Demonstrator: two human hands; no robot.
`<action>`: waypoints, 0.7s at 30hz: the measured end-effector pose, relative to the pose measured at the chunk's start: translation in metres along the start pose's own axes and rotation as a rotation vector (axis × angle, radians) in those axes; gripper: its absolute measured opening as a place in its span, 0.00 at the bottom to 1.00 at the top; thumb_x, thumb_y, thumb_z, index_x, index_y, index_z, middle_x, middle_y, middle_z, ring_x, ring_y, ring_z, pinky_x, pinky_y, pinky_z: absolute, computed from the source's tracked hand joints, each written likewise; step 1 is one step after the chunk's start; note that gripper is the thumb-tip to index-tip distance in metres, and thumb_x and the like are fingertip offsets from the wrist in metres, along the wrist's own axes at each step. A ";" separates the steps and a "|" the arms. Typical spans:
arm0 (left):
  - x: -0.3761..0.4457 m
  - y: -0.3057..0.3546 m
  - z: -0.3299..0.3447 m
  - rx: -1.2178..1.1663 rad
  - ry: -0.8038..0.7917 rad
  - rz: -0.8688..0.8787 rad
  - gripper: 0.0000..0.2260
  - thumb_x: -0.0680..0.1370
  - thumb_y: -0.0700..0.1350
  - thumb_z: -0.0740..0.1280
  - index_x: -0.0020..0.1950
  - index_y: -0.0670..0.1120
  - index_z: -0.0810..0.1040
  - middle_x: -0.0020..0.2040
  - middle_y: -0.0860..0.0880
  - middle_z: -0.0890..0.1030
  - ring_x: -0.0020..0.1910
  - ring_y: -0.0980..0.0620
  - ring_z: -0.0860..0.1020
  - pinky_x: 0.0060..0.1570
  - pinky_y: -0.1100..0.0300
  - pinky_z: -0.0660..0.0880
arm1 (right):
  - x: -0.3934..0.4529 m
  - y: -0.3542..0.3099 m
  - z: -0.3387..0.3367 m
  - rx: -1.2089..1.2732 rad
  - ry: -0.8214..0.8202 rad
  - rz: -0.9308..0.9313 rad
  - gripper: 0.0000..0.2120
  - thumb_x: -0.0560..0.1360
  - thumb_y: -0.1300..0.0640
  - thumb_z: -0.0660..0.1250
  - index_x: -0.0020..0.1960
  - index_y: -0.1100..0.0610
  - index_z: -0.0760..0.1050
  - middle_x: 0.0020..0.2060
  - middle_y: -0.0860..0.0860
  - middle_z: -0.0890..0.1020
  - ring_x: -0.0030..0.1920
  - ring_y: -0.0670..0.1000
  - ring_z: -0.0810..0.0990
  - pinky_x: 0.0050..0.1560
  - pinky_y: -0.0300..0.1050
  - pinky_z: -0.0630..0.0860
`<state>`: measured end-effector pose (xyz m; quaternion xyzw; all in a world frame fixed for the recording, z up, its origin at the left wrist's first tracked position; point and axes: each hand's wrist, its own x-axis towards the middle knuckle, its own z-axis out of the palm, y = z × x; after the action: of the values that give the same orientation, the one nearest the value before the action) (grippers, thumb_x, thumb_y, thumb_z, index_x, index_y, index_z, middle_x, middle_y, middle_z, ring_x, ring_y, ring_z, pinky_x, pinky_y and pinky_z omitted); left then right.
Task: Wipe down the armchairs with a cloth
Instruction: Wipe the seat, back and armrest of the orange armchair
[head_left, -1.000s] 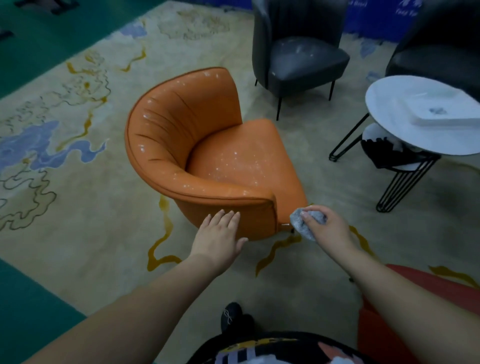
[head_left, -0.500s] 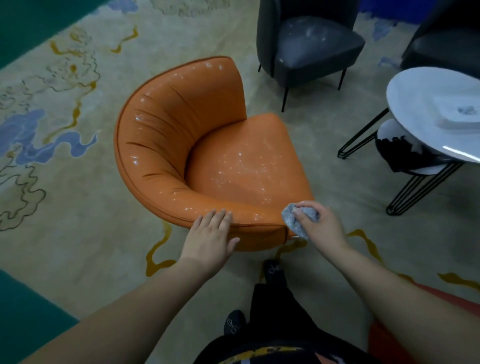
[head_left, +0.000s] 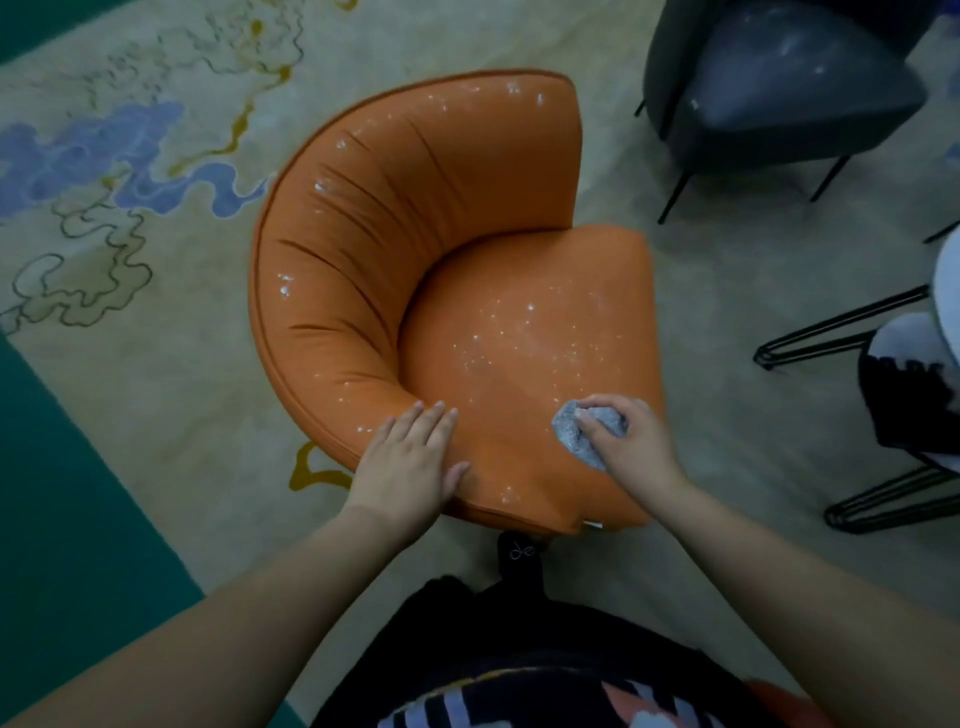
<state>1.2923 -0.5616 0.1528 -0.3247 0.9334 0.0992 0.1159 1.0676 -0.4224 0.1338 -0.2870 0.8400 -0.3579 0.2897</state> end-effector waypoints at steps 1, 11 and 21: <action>0.003 0.004 0.002 -0.019 -0.005 -0.008 0.29 0.80 0.61 0.51 0.79 0.50 0.52 0.78 0.52 0.57 0.77 0.50 0.53 0.74 0.52 0.49 | 0.004 0.000 -0.003 -0.002 0.003 -0.002 0.04 0.74 0.49 0.69 0.49 0.45 0.79 0.51 0.49 0.78 0.51 0.44 0.74 0.46 0.33 0.66; 0.050 0.012 0.006 -0.086 -0.027 -0.020 0.29 0.81 0.61 0.50 0.79 0.50 0.53 0.78 0.50 0.57 0.77 0.49 0.53 0.74 0.52 0.50 | 0.044 0.025 -0.018 -0.043 0.034 0.030 0.04 0.72 0.46 0.69 0.47 0.43 0.79 0.51 0.49 0.79 0.52 0.48 0.78 0.56 0.50 0.75; 0.129 0.074 0.038 -0.189 -0.048 -0.194 0.28 0.81 0.60 0.51 0.78 0.49 0.54 0.77 0.50 0.59 0.76 0.48 0.55 0.74 0.52 0.52 | 0.137 0.060 -0.029 -0.029 -0.077 -0.026 0.04 0.73 0.50 0.70 0.47 0.44 0.79 0.49 0.49 0.78 0.50 0.45 0.76 0.50 0.37 0.70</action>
<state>1.1532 -0.5706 0.0886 -0.4206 0.8810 0.1827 0.1164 0.9398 -0.4697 0.0659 -0.3158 0.8294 -0.3380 0.3131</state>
